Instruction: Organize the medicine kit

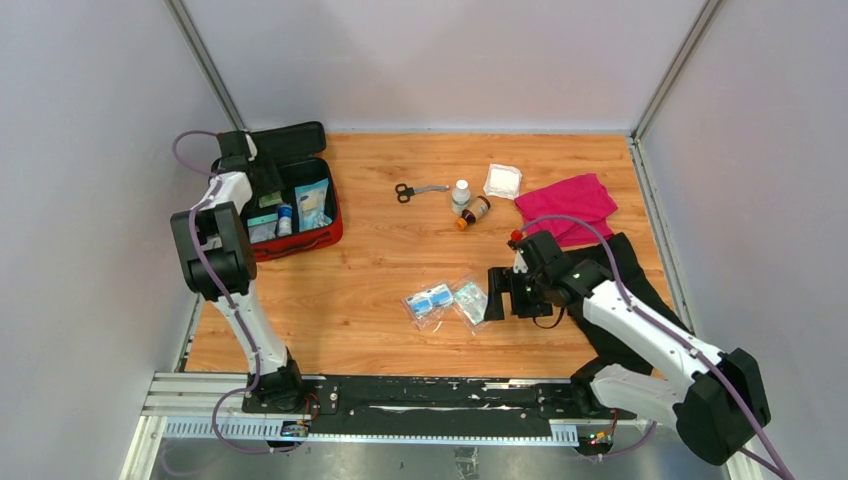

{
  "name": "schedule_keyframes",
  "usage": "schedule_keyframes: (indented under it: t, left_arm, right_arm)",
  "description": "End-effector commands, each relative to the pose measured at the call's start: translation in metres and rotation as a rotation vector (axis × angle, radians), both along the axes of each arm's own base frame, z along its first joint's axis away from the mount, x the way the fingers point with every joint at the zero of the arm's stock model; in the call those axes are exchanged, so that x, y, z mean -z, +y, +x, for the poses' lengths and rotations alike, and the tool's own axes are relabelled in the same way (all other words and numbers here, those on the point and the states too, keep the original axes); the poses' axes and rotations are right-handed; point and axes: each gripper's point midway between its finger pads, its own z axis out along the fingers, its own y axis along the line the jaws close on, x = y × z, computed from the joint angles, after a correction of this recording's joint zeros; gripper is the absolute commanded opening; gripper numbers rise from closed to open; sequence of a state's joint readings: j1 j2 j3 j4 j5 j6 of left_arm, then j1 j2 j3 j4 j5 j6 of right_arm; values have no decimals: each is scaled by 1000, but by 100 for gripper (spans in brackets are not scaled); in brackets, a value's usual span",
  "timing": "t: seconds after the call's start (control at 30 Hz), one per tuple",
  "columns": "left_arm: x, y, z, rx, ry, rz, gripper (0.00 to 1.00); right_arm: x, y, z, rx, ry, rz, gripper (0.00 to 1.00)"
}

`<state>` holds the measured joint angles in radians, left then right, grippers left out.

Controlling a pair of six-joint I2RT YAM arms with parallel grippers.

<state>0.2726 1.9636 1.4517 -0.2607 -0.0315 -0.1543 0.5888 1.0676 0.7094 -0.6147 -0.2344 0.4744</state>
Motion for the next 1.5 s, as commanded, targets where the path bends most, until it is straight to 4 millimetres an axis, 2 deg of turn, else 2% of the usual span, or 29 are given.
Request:
schedule_keyframes:
  t: [0.0, 0.13, 0.2, 0.33, 0.37, 0.47, 0.53, 0.6, 0.67, 0.73, 0.77, 0.8, 0.93, 0.97, 1.07, 1.1, 1.23, 1.4, 1.47]
  left_arm:
    - [12, 6, 5, -16, -6, -14, 75]
    - [9, 4, 1, -27, -7, -34, 85]
    - [-7, 2, 0, -37, -27, -37, 87]
    - [-59, -10, -10, -51, -99, -27, 92]
    - [-79, -18, -13, -44, -129, -25, 93]
    - [-108, -48, -26, 2, -161, -49, 94]
    - [-134, -72, -41, 38, -214, -51, 95]
    - [-147, -95, -59, 68, -255, -70, 95]
    - [-151, -120, -76, 109, -280, -102, 95]
    - [-143, -144, -95, 154, -266, -130, 95]
    - [-140, -169, -105, 215, -257, -142, 94]
    - [-137, -184, -115, 249, -253, -153, 94]
    - [-107, -234, -156, 362, -191, -210, 92]
    - [-97, -245, -167, 388, -177, -226, 92]
    - [-69, -279, -199, 465, -135, -280, 89]
    - [-60, -291, -210, 494, -121, -298, 88]
    - [-23, -323, -245, 559, -57, -339, 85]
    - [-9, -359, -269, 631, -49, -395, 78]
    - [-7, -370, -274, 663, -57, -419, 74]
  right_arm:
    - [-10, -10, -9, 7, -11, -24, 89]
    - [-12, -16, -15, 17, -28, -21, 89]
    - [-14, -19, -15, 23, -43, -25, 89]
    - [-16, -21, -13, 36, -64, -26, 90]
    - [-17, -21, -12, 40, -68, -27, 90]
    - [-21, -24, -4, 63, -103, -46, 90]
    - [-28, -29, 4, 96, -146, -62, 90]
    - [-36, -33, 13, 127, -191, -73, 90]
    - [-42, -40, 22, 175, -235, -102, 90]
    - [-44, -48, 30, 228, -265, -133, 90]
    - [-44, -50, 32, 242, -274, -146, 90]
    - [-44, -51, 34, 247, -278, -153, 90]
    - [-42, -44, 41, 217, -265, -159, 89]
    - [-39, -40, 40, 204, -249, -149, 85]
    - [-39, -20, 47, 139, -244, -95, 85]
    - [-41, -7, 47, 88, -234, -46, 85]
    - [-48, 31, 55, -25, -221, 84, 84]
    - [-47, 66, 72, -124, -157, 147, 83]
    - [-40, 78, 77, -155, -112, 160, 81]
